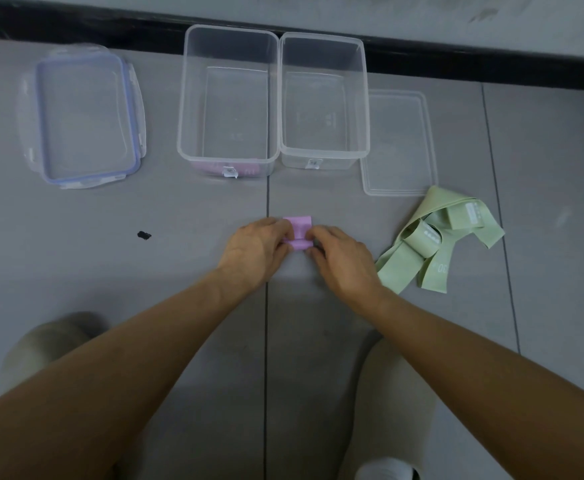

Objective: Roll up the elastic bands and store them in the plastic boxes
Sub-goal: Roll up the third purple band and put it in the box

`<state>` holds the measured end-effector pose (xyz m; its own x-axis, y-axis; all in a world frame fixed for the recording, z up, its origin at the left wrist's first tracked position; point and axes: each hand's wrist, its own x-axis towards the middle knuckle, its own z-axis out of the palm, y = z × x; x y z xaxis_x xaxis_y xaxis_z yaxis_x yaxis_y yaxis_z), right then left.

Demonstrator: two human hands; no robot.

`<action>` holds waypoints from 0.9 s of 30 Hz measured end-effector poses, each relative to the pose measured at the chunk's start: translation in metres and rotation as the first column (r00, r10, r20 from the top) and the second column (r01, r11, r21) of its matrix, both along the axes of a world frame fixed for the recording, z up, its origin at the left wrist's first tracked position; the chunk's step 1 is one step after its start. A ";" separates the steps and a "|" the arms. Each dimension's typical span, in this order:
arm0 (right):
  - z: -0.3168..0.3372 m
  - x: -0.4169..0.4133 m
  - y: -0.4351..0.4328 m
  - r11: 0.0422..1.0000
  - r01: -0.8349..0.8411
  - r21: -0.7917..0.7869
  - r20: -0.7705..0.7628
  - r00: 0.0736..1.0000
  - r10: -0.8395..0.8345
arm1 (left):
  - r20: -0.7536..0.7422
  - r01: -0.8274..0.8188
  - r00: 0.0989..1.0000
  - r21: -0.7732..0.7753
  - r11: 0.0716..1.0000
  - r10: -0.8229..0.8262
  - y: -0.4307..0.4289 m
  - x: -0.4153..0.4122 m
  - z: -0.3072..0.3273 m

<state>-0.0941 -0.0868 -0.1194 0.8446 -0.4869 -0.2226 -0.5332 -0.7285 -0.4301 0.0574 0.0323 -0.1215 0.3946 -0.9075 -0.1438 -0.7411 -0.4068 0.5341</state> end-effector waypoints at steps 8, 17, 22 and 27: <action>0.001 0.010 -0.002 0.999 0.014 -0.051 -0.099 0.995 -0.019 | 0.094 -0.005 0.996 -0.023 1.000 0.007 0.000 -0.002 -0.005; 0.004 0.008 -0.005 0.999 -0.012 -0.031 -0.034 0.999 0.011 | 0.072 -0.042 0.996 -0.030 0.999 0.044 -0.008 0.001 0.000; 0.006 0.015 -0.011 0.998 0.016 -0.056 -0.054 0.998 -0.019 | 0.059 -0.050 0.997 0.031 0.998 0.048 -0.017 0.006 0.004; 0.005 0.024 -0.010 0.997 0.073 0.001 -0.016 0.997 -0.073 | 0.067 -0.051 0.997 0.110 0.993 0.044 -0.026 0.013 0.006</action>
<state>-0.0697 -0.0967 -0.1141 0.8034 -0.5466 -0.2362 -0.5915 -0.6870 -0.4221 0.0699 0.0061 -0.1158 0.4488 -0.8671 -0.2161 -0.7510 -0.4970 0.4348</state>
